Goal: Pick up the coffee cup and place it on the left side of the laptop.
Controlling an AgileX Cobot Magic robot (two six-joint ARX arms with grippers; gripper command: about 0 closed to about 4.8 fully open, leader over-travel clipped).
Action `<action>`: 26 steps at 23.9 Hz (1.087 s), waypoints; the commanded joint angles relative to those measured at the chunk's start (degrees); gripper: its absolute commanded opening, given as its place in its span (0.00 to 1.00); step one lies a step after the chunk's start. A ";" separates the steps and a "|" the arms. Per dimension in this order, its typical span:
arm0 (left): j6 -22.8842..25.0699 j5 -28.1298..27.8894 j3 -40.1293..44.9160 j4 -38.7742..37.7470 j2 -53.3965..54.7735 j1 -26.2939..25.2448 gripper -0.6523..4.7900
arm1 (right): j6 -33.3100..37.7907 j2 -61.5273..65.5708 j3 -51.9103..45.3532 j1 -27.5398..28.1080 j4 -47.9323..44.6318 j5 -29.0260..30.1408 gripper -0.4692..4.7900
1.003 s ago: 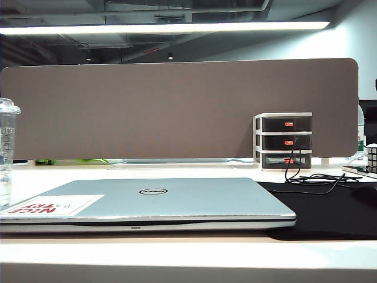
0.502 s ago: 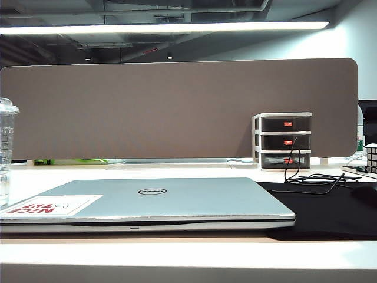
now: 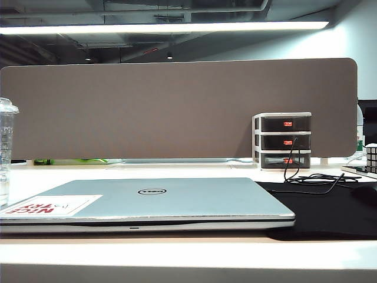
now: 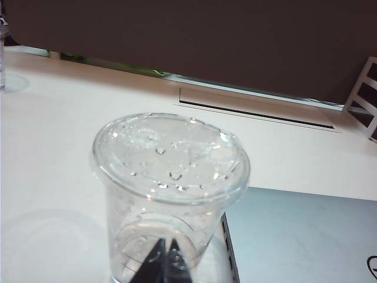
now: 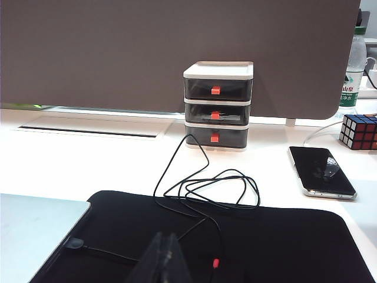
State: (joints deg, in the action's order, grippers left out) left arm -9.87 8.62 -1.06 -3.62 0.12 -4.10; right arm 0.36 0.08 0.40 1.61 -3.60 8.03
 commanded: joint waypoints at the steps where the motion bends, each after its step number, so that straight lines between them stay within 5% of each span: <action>1: 0.37 -1.07 -0.17 2.05 0.02 -0.09 0.11 | -0.31 -0.11 -0.35 -0.02 -1.01 0.22 0.09; 26: 0.22 -0.94 -0.17 2.62 0.02 -0.20 0.11 | -0.39 -0.11 -0.35 -0.02 -1.31 -4.94 0.09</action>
State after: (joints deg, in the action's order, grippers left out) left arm -9.89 7.66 -1.06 -1.48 0.12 -4.25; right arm 0.14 0.08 0.40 1.61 -3.79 3.40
